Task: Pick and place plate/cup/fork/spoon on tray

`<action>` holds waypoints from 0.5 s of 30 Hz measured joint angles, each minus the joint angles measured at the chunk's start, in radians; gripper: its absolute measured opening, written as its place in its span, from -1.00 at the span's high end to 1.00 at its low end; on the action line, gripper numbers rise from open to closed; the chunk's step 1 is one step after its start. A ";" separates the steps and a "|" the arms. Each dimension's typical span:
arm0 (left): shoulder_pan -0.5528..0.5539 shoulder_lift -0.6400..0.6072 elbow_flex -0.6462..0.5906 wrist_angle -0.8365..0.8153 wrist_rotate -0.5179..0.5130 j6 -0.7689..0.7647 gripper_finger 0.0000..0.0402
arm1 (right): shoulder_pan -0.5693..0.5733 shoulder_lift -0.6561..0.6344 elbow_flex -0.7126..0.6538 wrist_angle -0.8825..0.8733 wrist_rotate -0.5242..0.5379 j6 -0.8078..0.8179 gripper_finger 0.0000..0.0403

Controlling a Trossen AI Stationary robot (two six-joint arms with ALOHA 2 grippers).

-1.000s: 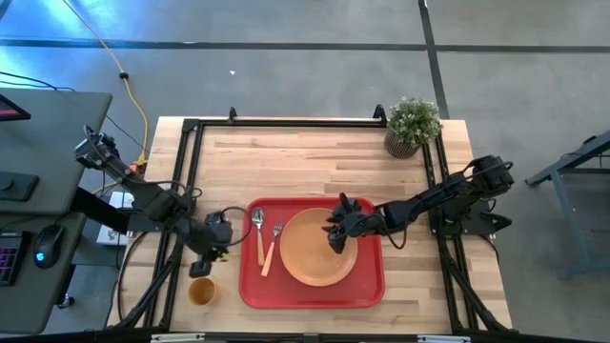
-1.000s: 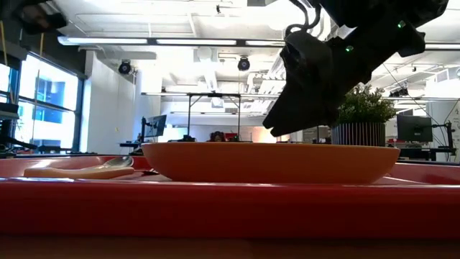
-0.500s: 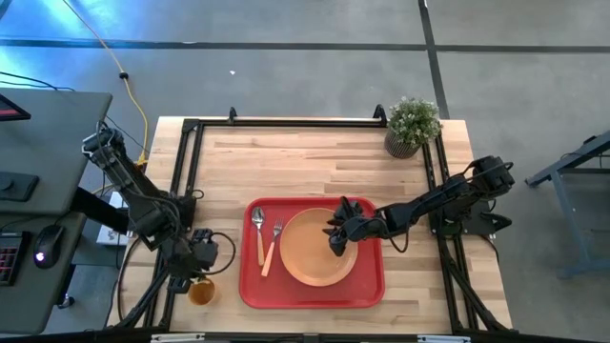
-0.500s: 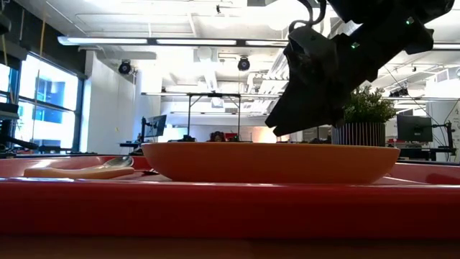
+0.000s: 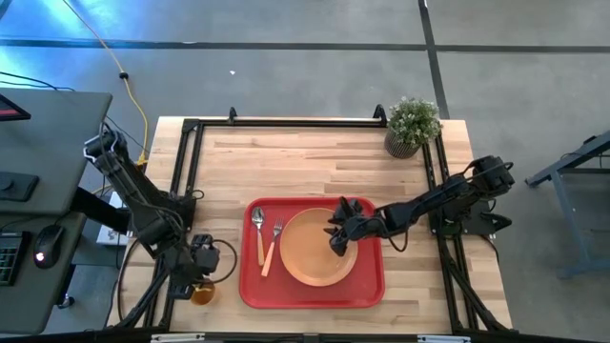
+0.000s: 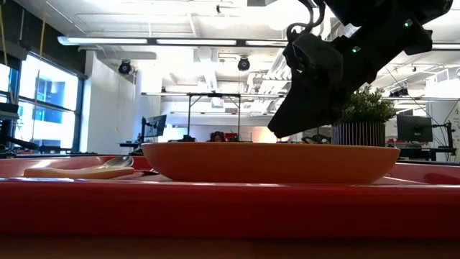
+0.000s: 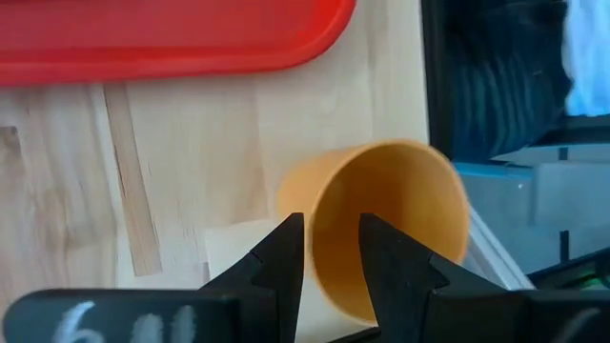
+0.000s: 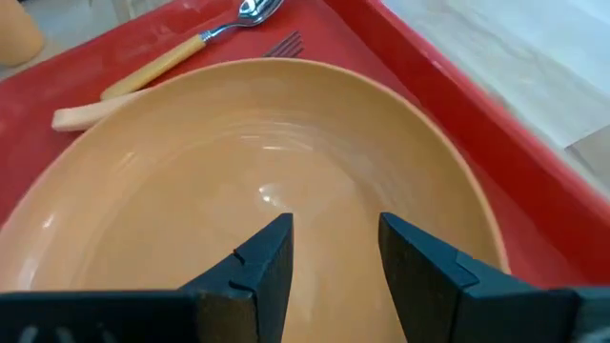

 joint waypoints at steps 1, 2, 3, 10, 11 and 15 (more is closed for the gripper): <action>0.000 0.011 0.000 -0.001 0.000 0.000 0.54 | -0.007 0.000 0.000 0.000 -0.001 -0.008 0.27; -0.001 0.022 0.000 -0.001 0.000 0.002 0.54 | -0.013 0.000 0.000 0.000 -0.003 -0.012 0.27; -0.001 0.032 0.000 -0.001 0.002 0.005 0.54 | -0.019 0.000 0.000 0.000 -0.006 -0.018 0.27; 0.000 0.090 0.000 0.017 0.005 -0.022 0.54 | -0.055 0.000 0.000 -0.001 -0.021 -0.067 0.27; 0.000 0.097 0.000 0.023 0.005 -0.028 0.54 | -0.061 0.000 0.000 -0.001 -0.021 -0.071 0.27; 0.000 0.116 0.000 0.035 0.006 -0.058 0.54 | -0.078 0.000 0.000 -0.004 -0.027 -0.075 0.27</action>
